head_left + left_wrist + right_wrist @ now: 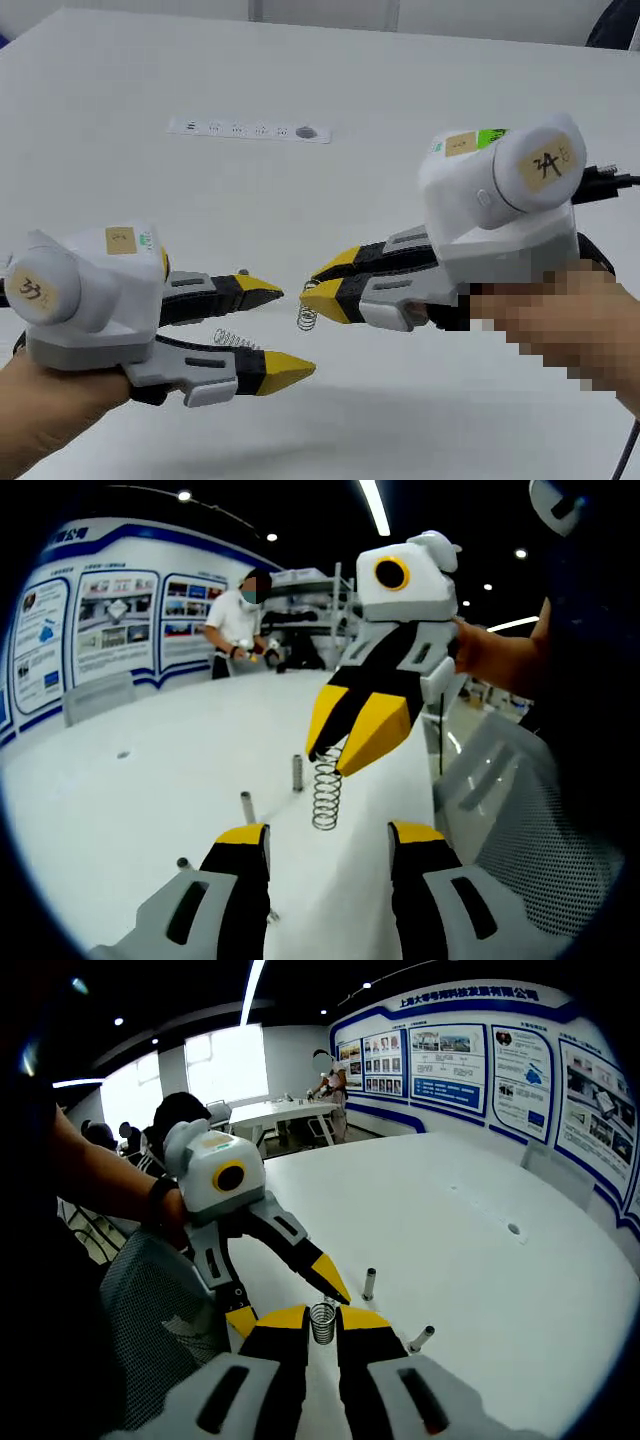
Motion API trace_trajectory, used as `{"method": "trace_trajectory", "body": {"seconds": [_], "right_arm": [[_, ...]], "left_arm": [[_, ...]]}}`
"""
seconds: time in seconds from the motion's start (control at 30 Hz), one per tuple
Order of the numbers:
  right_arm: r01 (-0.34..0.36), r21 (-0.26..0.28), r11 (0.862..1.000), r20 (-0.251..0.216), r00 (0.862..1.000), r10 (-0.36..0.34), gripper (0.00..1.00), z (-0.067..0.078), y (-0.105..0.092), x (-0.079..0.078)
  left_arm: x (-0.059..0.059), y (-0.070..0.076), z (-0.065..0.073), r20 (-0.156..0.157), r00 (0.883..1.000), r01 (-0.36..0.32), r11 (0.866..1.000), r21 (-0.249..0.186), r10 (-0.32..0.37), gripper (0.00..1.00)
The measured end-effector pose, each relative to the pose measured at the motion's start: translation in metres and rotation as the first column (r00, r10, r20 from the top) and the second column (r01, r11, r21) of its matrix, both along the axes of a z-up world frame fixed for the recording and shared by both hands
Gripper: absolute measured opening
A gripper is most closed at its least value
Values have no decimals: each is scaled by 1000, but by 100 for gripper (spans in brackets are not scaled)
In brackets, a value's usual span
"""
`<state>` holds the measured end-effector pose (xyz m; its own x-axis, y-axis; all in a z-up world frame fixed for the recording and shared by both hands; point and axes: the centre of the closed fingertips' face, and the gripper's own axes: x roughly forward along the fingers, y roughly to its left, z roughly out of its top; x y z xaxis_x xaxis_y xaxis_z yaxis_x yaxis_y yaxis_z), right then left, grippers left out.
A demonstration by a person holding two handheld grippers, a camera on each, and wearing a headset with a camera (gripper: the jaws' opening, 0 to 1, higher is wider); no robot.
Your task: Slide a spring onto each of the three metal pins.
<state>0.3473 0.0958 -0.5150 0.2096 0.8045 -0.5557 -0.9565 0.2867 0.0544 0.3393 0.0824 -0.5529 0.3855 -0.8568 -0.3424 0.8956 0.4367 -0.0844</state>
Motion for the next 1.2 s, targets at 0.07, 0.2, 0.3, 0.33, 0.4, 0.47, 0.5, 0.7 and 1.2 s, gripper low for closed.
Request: {"method": "trace_trajectory", "body": {"seconds": [0.07,0.2,0.3,0.33,0.4,0.47,0.5,0.7,1.2], "right_arm": [[-3,2,1000,-7,1000,3,11,0,1,-1],[-11,2,1000,-12,1000,11,11,1,3,-4],[-16,3,1000,-12,1000,16,11,2,4,-6],[-17,3,1000,-14,1000,17,11,2,5,-7],[-19,2,1000,-16,1000,19,11,2,5,-7],[-20,-1,1000,-19,1000,20,11,1,4,-7],[-21,-2,1000,-20,1000,21,11,1,4,-8],[-25,-7,1000,-34,999,25,11,-1,4,-10],[-22,-2,1000,-49,999,22,11,-2,4,-10]], "left_arm": [[0,-2,0,7,1000,8,1000,1,-8,44],[-1,-4,2,15,1000,20,1000,-3,-20,36],[-3,-6,0,8,999,36,999,2,-36,28],[-4,-7,-1,6,999,40,999,4,-40,27],[-4,-8,-1,10,999,42,999,6,-43,25],[-5,-8,-1,11,999,46,999,7,-46,23],[-5,-8,-2,12,999,48,999,10,-48,21],[-6,-8,-4,7,999,53,998,19,-53,14],[-5,-10,-6,0,998,57,998,18,-57,15]]}}
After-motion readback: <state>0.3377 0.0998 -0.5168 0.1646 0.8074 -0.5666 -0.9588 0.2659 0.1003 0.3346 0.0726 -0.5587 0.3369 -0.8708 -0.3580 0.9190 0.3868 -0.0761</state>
